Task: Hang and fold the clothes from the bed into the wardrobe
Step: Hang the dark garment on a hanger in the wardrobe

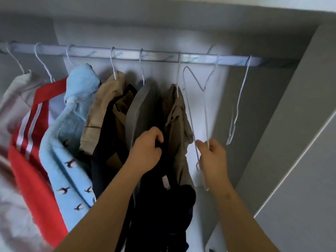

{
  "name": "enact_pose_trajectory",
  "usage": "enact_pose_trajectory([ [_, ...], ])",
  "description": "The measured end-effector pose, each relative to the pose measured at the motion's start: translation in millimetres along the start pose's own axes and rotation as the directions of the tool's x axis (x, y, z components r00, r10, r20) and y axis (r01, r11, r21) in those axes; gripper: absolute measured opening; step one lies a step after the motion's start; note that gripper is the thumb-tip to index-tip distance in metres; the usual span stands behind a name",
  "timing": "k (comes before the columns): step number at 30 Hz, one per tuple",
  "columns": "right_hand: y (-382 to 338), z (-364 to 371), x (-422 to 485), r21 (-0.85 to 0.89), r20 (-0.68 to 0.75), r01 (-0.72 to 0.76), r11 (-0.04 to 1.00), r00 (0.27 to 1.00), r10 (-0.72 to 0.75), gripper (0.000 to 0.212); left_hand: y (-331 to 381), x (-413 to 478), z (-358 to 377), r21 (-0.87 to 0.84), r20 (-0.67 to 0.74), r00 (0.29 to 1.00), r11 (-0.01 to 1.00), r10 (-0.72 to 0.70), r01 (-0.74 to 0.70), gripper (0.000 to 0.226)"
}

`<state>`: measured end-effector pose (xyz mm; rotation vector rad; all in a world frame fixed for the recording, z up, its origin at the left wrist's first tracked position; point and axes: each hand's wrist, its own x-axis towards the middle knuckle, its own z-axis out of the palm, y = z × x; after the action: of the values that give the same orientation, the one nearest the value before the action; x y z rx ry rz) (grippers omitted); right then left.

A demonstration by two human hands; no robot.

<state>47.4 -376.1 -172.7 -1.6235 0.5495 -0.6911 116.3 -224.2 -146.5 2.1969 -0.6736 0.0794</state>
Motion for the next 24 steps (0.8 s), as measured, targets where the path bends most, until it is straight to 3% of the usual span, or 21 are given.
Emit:
enact_pose_trajectory([
  [4,26.5,-1.9,-56.2,0.016,-0.062,-0.043,0.999,0.997,0.044,0.035,-20.3,-34.2,-9.7,-0.097,-0.166,0.986,0.995,-0.017,0.001,0.034],
  [9,40.1,7.6,-136.8,0.042,-0.144,-0.028,0.999,0.989,0.034,0.048,-51.6,-88.7,-33.7,-0.291,-0.039,0.991,0.950,-0.131,0.114,0.033],
  [15,39.0,18.6,-222.6,0.102,-0.172,-0.033,0.994,0.984,0.050,0.029,-73.9,-147.0,-60.2,-0.396,-0.011,0.969,0.891,-0.246,0.222,0.035],
  [18,41.7,16.9,-262.3,0.112,-0.215,-0.058,0.992,0.973,0.081,0.031,-77.4,-176.1,-68.4,-0.442,-0.008,0.958,0.861,-0.285,0.252,0.033],
  [20,42.0,17.1,-285.1,0.160,-0.216,-0.031,0.987,0.974,0.065,0.037,-77.5,-189.7,-75.8,-0.495,0.009,0.950,0.824,-0.312,0.275,0.031],
  [24,30.3,16.5,-307.2,0.377,-0.149,0.003,0.926,0.987,0.057,0.018,-73.2,-206.0,-84.3,-0.553,0.043,0.936,0.772,-0.350,0.315,0.028],
])
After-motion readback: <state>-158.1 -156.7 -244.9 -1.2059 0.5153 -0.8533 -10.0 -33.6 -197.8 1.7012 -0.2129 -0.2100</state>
